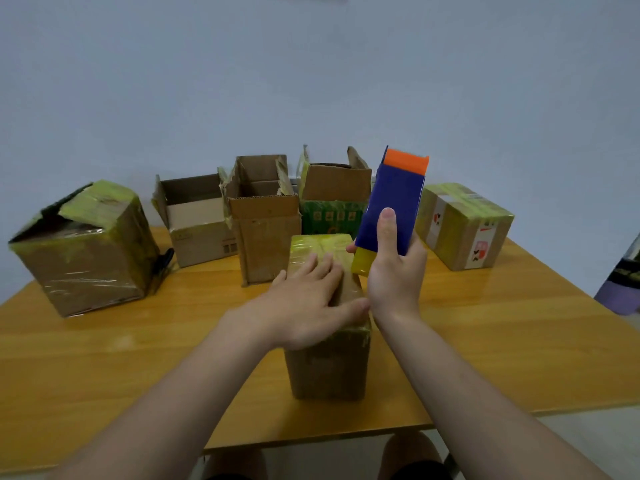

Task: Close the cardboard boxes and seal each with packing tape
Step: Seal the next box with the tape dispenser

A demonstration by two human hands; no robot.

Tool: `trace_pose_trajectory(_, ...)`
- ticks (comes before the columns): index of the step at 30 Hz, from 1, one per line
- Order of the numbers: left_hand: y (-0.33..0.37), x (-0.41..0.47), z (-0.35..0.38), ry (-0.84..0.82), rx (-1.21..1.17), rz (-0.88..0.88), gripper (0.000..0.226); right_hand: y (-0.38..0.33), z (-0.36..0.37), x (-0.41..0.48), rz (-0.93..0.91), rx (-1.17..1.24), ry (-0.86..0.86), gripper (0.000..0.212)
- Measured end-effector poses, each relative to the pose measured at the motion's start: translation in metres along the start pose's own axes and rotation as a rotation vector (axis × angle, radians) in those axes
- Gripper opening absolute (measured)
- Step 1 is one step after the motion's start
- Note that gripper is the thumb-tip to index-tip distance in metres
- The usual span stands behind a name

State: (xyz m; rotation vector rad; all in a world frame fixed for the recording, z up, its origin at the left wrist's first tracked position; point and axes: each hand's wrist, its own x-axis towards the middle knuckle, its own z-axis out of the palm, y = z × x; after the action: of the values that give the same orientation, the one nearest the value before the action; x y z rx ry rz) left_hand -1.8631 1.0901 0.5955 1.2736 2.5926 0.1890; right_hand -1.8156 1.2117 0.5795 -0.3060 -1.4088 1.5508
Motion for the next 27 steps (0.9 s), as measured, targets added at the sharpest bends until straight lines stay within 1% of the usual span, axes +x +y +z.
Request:
trace_pose_trajectory(2, -0.002, -0.006, 0.014, 0.048, 0.056, -0.002, 0.104, -0.001, 0.001, -0.001, 0.01, 0.011, -0.005, 0.044)
trace_pose_trajectory(4, -0.003, -0.006, 0.019, 0.079, 0.068, 0.011, 0.123, -0.003, 0.001, -0.002, 0.003, -0.007, -0.023, 0.036)
trace_pose_trajectory(5, -0.003, -0.006, 0.019, 0.082, 0.073, 0.027, 0.13, -0.004, 0.0, -0.001, -0.001, -0.022, -0.044, 0.033)
trace_pose_trajectory(7, -0.005, -0.008, 0.018, 0.108, 0.094, 0.082, 0.135, -0.008, -0.006, 0.001, 0.0, -0.041, -0.086, 0.036)
trace_pose_trajectory(8, -0.008, -0.01, 0.018, 0.133, 0.065, 0.109, 0.134, -0.01, -0.011, 0.003, 0.008, -0.047, -0.092, 0.038)
trace_pose_trajectory(9, -0.011, -0.012, 0.019, 0.168, -0.017, 0.132, 0.129, -0.012, -0.017, 0.004, 0.016, -0.048, -0.082, 0.038)
trace_pose_trajectory(10, -0.016, -0.016, 0.022, 0.214, -0.157, 0.153, 0.122, -0.014, -0.023, 0.005, 0.019, -0.053, -0.058, 0.038)
trace_pose_trajectory(11, -0.023, -0.02, 0.026, 0.263, -0.329, 0.164, 0.116, -0.016, -0.029, 0.006, 0.019, -0.063, -0.031, 0.037)
trace_pose_trajectory(12, -0.03, -0.023, 0.033, 0.311, -0.501, 0.156, 0.114, -0.016, -0.036, 0.006, 0.018, -0.081, -0.007, 0.037)
trace_pose_trajectory(14, -0.045, -0.026, 0.053, 0.375, -0.762, 0.047, 0.127, -0.014, -0.049, 0.007, 0.023, -0.124, 0.019, 0.037)
trace_pose_trajectory(15, -0.052, -0.024, 0.063, 0.36, -0.867, -0.03, 0.134, -0.015, -0.056, 0.009, 0.026, -0.147, 0.028, 0.037)
trace_pose_trajectory(16, -0.055, -0.022, 0.073, 0.308, -0.939, -0.077, 0.134, -0.015, -0.063, 0.01, 0.028, -0.17, 0.031, 0.036)
trace_pose_trajectory(17, -0.055, -0.019, 0.082, 0.245, -0.95, -0.087, 0.126, -0.017, -0.069, 0.011, 0.026, -0.193, 0.031, 0.035)
trace_pose_trajectory(19, -0.045, -0.01, 0.096, 0.164, -0.817, -0.07, 0.096, -0.02, -0.08, 0.014, 0.019, -0.238, 0.027, 0.03)
trace_pose_trajectory(20, -0.036, -0.005, 0.1, 0.156, -0.741, -0.054, 0.088, -0.02, -0.085, 0.016, 0.021, -0.267, 0.022, 0.029)
trace_pose_trajectory(22, -0.016, 0.008, 0.105, 0.159, -0.65, -0.03, 0.087, -0.019, -0.093, 0.018, 0.022, -0.336, 0.007, 0.029)
trace_pose_trajectory(25, 0.011, 0.032, 0.109, 0.199, -0.575, -0.043, 0.086, -0.013, -0.107, 0.026, 0.007, -0.419, 0.014, 0.037)
trace_pose_trajectory(27, 0.025, 0.049, 0.11, 0.241, -0.54, -0.059, 0.095, -0.009, -0.12, 0.031, 0.0, -0.45, 0.044, 0.039)
